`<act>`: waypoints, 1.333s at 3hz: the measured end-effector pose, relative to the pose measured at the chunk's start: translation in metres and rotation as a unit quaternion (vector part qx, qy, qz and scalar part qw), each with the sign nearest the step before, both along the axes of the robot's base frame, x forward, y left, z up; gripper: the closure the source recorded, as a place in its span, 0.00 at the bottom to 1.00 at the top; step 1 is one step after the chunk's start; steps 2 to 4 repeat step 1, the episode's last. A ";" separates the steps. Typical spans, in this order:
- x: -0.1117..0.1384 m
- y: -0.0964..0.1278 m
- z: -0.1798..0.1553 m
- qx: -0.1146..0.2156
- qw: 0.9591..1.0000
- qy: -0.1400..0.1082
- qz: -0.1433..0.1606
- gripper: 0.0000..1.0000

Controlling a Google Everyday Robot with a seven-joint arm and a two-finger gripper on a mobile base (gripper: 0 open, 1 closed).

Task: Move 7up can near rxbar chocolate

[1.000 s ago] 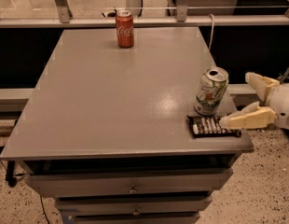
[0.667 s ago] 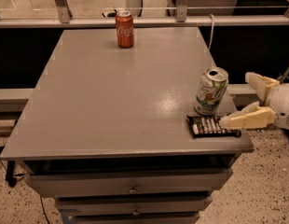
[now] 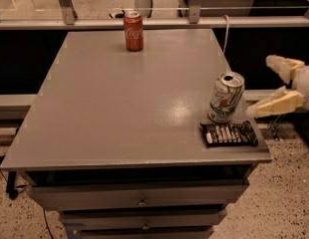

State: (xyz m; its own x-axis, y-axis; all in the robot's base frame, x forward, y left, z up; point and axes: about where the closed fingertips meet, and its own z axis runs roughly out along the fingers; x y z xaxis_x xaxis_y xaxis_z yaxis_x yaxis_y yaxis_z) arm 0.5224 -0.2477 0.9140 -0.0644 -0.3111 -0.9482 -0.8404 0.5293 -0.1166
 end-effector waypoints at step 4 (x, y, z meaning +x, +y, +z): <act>0.031 -0.056 0.036 -0.036 0.999 -0.035 -0.009 0.00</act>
Offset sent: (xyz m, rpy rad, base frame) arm 0.0000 0.0000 0.0000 0.0000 0.0000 0.0000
